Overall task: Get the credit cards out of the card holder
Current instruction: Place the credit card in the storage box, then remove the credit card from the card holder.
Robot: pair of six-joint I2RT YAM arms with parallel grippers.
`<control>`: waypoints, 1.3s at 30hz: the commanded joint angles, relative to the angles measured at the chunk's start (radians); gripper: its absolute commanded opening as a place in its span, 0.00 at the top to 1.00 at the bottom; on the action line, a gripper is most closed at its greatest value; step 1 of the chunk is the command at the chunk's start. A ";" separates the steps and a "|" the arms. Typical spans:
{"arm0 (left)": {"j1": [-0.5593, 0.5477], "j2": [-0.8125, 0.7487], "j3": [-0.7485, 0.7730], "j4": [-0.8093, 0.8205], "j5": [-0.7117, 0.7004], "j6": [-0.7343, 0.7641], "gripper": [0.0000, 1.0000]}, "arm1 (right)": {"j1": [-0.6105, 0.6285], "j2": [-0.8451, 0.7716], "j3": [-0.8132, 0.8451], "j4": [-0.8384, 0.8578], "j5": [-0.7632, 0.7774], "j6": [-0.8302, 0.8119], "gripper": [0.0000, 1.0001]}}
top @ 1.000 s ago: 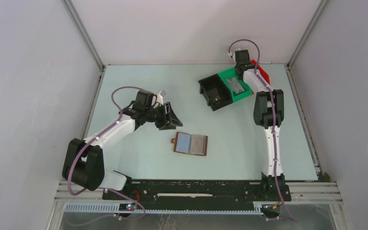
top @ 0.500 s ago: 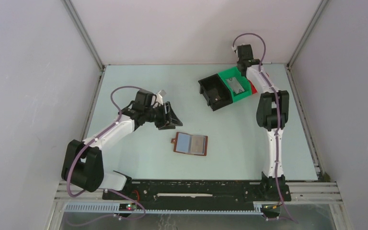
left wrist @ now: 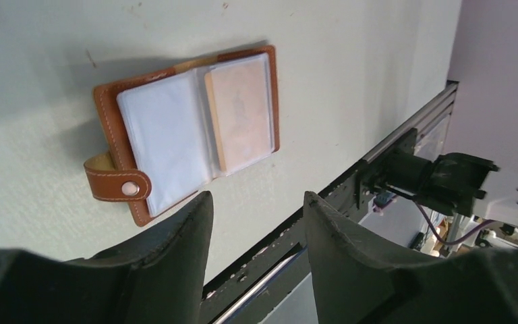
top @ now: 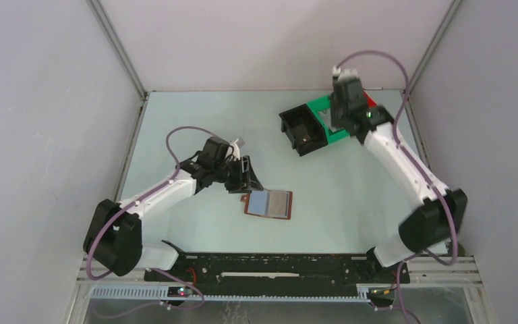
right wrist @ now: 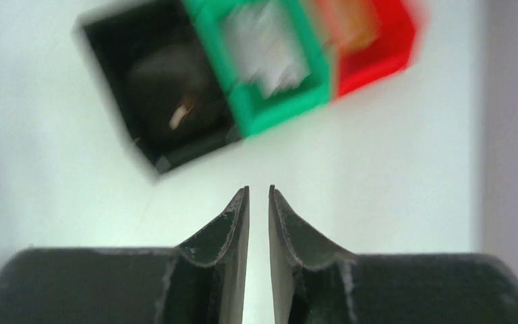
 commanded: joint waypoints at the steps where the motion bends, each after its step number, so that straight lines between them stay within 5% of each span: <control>1: -0.030 0.006 -0.049 0.031 -0.056 -0.025 0.43 | 0.055 -0.247 -0.441 0.064 -0.311 0.372 0.76; 4: -0.038 0.018 -0.078 0.068 -0.050 -0.051 0.43 | 0.099 -0.402 -0.761 0.229 -0.507 0.522 0.75; 9: -0.047 0.054 -0.078 0.094 -0.056 -0.070 0.44 | 0.215 -0.520 -1.071 0.539 -0.655 0.785 0.67; 19: -0.047 0.136 -0.103 0.152 -0.070 -0.108 0.45 | 0.385 -0.311 -1.093 0.816 -0.608 0.943 0.67; 39: -0.044 0.146 -0.154 0.180 -0.090 -0.106 0.45 | 0.384 -0.185 -1.095 0.812 -0.570 0.930 0.66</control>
